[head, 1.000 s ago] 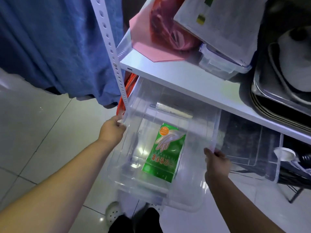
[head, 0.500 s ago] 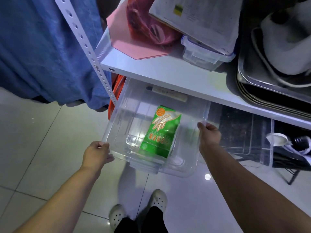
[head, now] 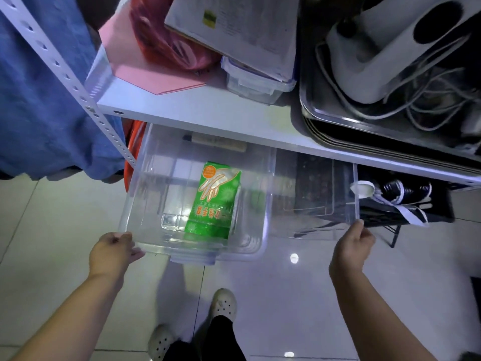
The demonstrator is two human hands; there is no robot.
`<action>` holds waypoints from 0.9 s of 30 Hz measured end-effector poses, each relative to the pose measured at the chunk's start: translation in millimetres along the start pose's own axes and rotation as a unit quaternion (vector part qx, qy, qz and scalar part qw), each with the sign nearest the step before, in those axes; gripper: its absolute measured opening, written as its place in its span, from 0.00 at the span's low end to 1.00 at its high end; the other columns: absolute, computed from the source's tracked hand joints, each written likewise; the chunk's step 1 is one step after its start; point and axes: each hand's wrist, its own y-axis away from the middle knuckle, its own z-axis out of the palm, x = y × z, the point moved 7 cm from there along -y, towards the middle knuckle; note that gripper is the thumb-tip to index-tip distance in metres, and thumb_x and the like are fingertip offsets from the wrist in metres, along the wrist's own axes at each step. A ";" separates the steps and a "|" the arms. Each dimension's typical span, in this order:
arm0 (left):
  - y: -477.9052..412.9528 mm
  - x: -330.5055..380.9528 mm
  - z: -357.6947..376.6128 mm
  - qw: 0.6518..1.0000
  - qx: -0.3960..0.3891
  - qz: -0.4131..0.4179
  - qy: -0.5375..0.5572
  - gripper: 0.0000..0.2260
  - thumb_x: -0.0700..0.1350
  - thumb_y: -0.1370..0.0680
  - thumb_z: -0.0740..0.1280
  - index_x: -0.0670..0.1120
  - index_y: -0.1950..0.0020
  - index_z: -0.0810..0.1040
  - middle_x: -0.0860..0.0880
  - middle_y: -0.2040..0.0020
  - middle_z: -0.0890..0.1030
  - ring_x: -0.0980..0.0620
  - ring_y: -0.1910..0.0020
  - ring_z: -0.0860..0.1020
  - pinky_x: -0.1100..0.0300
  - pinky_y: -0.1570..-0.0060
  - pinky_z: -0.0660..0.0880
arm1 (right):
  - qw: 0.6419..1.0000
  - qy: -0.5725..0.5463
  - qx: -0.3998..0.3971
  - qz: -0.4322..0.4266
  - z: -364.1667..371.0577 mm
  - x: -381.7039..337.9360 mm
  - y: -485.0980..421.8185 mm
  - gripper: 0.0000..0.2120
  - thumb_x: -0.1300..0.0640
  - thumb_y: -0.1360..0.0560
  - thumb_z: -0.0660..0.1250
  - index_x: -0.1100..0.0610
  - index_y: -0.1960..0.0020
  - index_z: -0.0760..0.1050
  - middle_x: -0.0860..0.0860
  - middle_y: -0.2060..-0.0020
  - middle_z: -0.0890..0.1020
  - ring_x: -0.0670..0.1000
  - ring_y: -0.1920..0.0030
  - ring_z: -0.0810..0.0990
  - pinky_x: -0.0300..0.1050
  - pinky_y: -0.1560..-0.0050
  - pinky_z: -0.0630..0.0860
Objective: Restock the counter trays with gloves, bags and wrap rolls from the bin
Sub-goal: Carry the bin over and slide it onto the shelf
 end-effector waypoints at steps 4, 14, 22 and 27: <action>-4.9 -5.3 -3.1 1.000 -0.021 0.022 0.004 0.08 0.35 0.21 0.59 0.40 0.60 0.70 0.41 0.66 0.69 0.46 0.69 0.71 0.69 0.75 0.77 | 0.991 0.008 -0.133 -0.011 19.8 -3.3 2.7 0.15 0.52 0.20 0.53 0.53 0.59 0.74 0.53 0.59 0.78 0.54 0.53 0.75 0.46 0.54 0.68; -10.0 -10.6 -10.2 0.998 -0.049 0.020 0.019 0.03 0.32 0.22 0.60 0.36 0.54 0.71 0.42 0.66 0.69 0.47 0.69 0.73 0.69 0.74 0.77 | 0.951 0.001 -0.291 -0.106 65.7 -8.4 66.9 0.13 0.55 0.20 0.58 0.65 0.54 0.71 0.60 0.59 0.74 0.55 0.56 0.75 0.52 0.52 0.69; -11.3 -19.9 -41.0 1.000 -0.024 0.008 0.018 0.09 0.35 0.22 0.61 0.42 0.62 0.71 0.41 0.66 0.72 0.58 0.80 0.78 0.58 0.63 0.79 | 0.950 -0.002 -0.306 -0.068 60.0 11.0 81.7 0.12 0.54 0.22 0.62 0.59 0.61 0.68 0.55 0.64 0.72 0.55 0.52 0.80 0.48 0.46 0.71; -8.6 -19.2 -55.3 0.998 -0.014 0.004 0.055 0.10 0.34 0.21 0.61 0.43 0.61 0.70 0.41 0.65 0.72 0.46 0.69 0.75 0.69 0.74 0.77 | 0.947 0.013 -0.319 -0.043 45.1 31.5 103.4 0.09 0.56 0.22 0.63 0.61 0.58 0.73 0.53 0.61 0.80 0.55 0.51 0.82 0.50 0.44 0.72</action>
